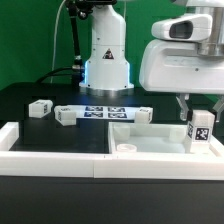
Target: Assemble one leg
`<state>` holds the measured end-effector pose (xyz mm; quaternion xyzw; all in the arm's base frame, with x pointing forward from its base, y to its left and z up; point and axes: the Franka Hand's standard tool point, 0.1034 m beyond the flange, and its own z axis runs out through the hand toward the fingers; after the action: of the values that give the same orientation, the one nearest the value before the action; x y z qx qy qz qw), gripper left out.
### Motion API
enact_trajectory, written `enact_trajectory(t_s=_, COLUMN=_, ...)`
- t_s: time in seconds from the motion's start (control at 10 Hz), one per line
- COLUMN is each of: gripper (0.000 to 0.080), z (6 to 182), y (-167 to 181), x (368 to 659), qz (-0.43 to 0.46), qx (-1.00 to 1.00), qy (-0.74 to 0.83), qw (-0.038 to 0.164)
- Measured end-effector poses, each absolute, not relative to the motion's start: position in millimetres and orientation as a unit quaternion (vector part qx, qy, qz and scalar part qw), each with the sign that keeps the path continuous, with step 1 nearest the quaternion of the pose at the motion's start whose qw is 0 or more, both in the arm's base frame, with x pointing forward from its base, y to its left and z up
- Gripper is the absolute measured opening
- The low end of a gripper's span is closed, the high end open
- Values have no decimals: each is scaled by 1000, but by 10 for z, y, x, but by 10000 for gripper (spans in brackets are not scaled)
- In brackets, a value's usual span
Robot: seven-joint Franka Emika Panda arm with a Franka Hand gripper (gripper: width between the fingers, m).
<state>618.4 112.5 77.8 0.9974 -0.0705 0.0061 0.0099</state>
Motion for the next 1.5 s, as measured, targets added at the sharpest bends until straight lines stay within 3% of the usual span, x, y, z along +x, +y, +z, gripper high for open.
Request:
enact_trajectory(t_s=0.4, gripper=292, z=774, y=1104, x=6155, qz=29, qx=965, qy=-259, qw=0)
enact_trajectory(t_s=0.8, gripper=294, z=774, y=981, x=6135, qz=34, qx=945, qy=-325, qw=10)
enact_trajectory(t_s=1.0, gripper=539, z=770, y=986, x=6132, qz=34, qx=945, qy=-324, qw=10)
enact_trajectory(t_s=1.1, gripper=621, z=767, y=986, x=6131, qz=34, qx=945, qy=-324, qw=10)
enact_trajectory(t_s=1.5, gripper=648, z=761, y=985, x=6129, qz=34, qx=945, qy=-324, qw=10)
